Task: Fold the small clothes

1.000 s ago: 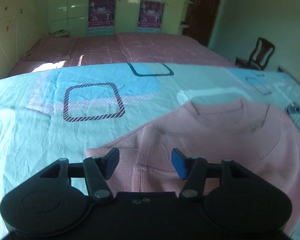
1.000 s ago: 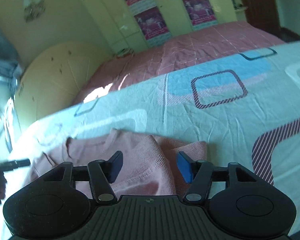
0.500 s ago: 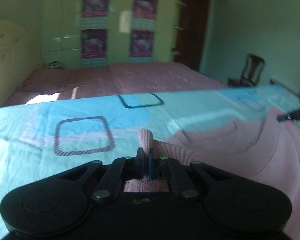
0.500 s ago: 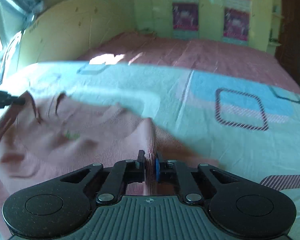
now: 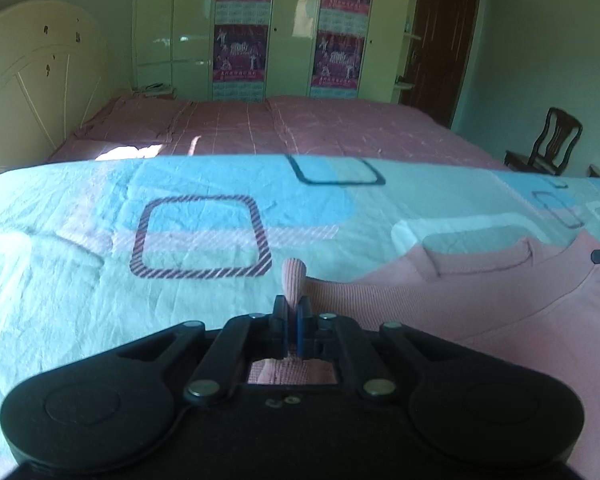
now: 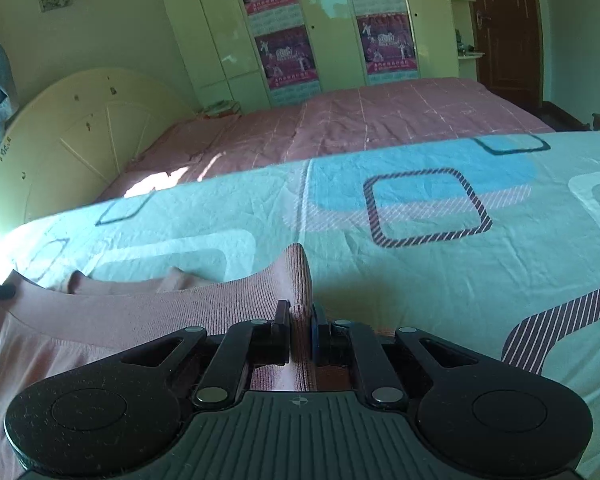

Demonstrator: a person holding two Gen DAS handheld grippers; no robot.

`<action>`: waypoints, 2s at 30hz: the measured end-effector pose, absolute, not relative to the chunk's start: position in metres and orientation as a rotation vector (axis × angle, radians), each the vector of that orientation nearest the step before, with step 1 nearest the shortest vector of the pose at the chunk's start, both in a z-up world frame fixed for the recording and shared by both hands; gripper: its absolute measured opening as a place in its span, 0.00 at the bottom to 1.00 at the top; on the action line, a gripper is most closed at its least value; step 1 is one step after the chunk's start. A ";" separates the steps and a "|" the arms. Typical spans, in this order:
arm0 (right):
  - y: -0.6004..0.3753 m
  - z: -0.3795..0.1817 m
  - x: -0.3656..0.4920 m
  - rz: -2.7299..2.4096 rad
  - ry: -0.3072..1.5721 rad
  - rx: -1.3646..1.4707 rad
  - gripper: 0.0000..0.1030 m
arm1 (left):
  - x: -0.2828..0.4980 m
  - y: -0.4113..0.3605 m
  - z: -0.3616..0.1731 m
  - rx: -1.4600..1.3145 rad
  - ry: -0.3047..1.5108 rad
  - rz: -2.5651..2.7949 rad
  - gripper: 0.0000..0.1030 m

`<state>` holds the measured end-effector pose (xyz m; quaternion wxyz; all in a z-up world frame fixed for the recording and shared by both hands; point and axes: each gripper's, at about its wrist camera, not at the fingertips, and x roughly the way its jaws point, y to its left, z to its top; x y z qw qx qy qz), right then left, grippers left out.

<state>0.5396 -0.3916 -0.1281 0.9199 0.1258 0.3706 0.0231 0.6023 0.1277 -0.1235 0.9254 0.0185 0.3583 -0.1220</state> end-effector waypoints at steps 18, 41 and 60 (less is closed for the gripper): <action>-0.245 -0.124 0.519 0.364 0.732 0.057 0.27 | 0.523 -0.016 -0.123 0.237 0.658 -0.536 0.57; -0.270 -0.103 0.449 0.287 0.583 0.080 0.27 | 0.478 0.020 -0.113 0.056 0.602 -0.399 0.67; -0.279 -0.137 0.407 0.138 0.648 0.053 0.30 | 0.434 0.042 -0.137 0.129 0.625 -0.266 0.79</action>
